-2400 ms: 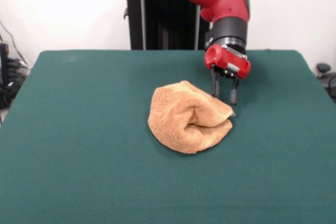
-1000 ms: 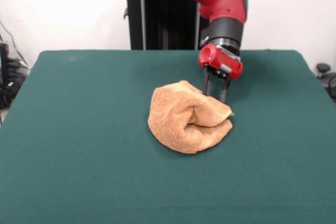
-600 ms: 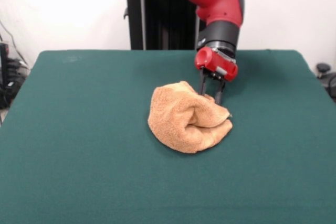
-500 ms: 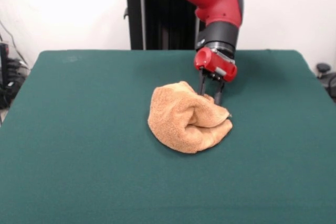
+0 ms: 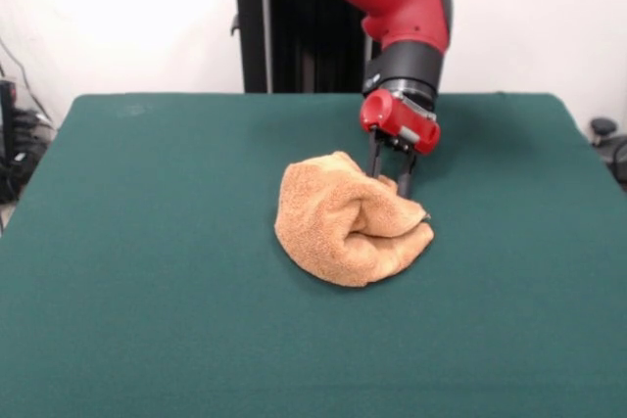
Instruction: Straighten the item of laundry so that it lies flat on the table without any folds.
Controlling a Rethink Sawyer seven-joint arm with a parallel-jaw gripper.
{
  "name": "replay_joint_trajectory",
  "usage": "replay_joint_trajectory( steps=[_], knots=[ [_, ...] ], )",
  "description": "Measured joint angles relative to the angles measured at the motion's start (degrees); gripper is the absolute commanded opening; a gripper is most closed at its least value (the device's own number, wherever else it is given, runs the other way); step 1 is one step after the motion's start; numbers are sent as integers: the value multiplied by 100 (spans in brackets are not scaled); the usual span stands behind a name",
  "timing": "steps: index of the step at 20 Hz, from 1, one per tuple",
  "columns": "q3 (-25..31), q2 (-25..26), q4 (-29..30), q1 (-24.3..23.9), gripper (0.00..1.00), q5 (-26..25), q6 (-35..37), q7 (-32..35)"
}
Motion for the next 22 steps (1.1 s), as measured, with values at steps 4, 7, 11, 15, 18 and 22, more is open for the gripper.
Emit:
replay_joint_trajectory(
  steps=[4, 7, 11, 15, 18, 22],
  knots=[
    [-1, -1, 0, 1, 100, 0, 9, 0],
    [-1, -2, 0, 4, 100, 0, 13, 0],
    [-2, -25, 0, 3, 100, -48, 55, 0],
    [-2, -80, 0, -6, 100, -185, 123, 0],
    [-2, -224, 1, -43, 100, -566, 296, 0],
    [-1, -390, 2, -77, 100, -996, 533, 0]
  ],
)
